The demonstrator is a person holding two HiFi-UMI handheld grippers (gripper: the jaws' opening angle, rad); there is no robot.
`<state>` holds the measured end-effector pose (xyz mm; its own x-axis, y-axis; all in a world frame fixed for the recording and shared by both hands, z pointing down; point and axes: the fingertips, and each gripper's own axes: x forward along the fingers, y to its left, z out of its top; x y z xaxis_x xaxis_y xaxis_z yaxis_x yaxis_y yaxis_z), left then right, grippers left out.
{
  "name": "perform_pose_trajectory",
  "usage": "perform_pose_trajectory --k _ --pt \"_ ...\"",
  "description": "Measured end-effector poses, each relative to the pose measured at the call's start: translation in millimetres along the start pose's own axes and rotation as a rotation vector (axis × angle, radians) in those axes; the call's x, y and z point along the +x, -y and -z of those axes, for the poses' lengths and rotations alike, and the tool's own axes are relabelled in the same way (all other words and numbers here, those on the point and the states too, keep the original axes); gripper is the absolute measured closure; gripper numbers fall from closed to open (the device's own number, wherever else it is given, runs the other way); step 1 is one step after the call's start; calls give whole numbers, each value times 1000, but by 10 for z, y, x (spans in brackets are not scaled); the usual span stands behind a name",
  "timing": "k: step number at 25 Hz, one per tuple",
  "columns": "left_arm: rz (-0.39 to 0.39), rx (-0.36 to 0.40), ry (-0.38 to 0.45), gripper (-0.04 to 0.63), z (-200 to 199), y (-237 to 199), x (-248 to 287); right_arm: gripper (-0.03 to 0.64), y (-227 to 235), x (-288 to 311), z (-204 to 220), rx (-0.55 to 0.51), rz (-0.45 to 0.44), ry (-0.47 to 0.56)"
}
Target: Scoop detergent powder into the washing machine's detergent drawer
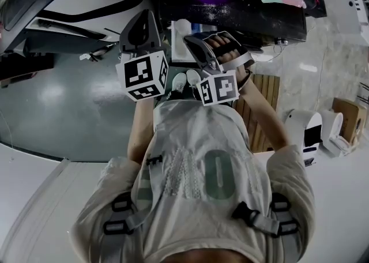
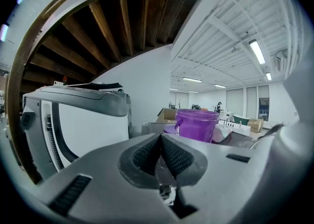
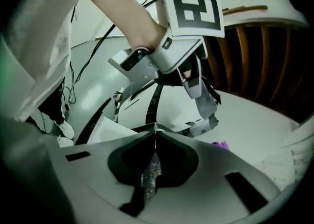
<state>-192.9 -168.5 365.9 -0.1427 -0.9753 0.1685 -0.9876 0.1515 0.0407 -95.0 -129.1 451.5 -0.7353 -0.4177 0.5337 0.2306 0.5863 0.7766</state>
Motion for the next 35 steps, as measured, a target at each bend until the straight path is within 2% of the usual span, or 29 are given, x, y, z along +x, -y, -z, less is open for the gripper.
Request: perform_pose_trajectory --k 9,14,19,25,29,35 --pt "-8 -1 5 574 -6 -20 -23 607 163 -153 -45 -219 143 30" --pt "-4 -1 12 574 -21 6 -27 607 210 -213 -80 -248 167 43" --pt "-3 -5 18 574 -39 28 -40 607 129 -210 -88 -250 137 47" --pt "-14 -13 24 574 -43 -17 -68 607 -30 -170 -98 -203 68 47" --pt "-19 -16 19 574 -25 -41 -91 606 -4 -159 -118 -112 30 60" --pt "-19 -10 33 574 -86 -47 -93 606 503 -212 -200 56 105 95"
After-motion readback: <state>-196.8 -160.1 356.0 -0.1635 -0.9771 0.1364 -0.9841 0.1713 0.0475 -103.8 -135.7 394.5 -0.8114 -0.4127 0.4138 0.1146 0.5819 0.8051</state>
